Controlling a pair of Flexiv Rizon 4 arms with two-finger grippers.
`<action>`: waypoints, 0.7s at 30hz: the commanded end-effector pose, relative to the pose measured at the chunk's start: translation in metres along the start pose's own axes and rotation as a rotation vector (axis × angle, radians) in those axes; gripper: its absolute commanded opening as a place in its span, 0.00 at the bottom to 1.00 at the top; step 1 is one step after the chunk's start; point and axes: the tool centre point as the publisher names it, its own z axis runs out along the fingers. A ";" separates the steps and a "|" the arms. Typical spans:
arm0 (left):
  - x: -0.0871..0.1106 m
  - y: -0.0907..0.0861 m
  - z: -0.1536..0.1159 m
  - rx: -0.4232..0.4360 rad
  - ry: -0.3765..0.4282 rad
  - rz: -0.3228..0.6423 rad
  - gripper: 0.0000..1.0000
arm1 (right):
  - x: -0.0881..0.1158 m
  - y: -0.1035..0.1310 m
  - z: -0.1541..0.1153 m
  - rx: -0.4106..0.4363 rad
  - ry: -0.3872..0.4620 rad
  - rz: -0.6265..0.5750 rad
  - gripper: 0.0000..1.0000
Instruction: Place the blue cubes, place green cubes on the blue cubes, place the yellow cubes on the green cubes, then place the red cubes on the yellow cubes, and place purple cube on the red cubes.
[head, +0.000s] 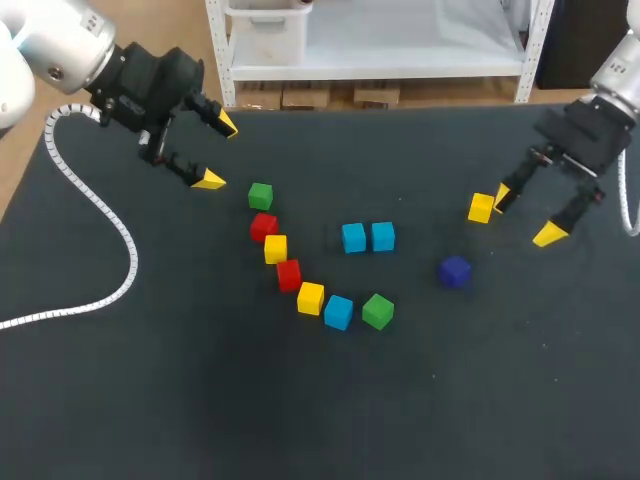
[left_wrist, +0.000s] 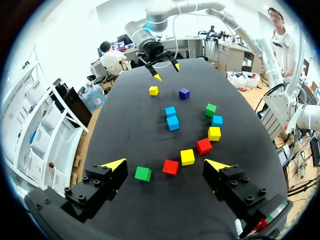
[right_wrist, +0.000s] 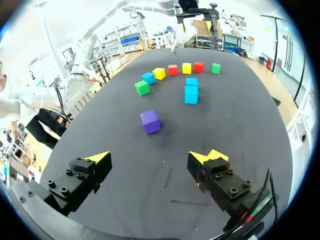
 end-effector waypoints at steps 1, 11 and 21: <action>0.000 0.002 0.000 0.004 0.001 0.001 1.00 | 0.001 -0.003 -0.001 -0.007 -0.003 0.000 1.00; 0.000 0.002 0.000 0.004 0.001 0.001 1.00 | 0.001 -0.003 -0.001 -0.007 -0.003 0.000 1.00; 0.000 0.002 0.000 0.004 0.001 0.001 1.00 | 0.004 -0.001 -0.008 0.324 0.025 0.071 1.00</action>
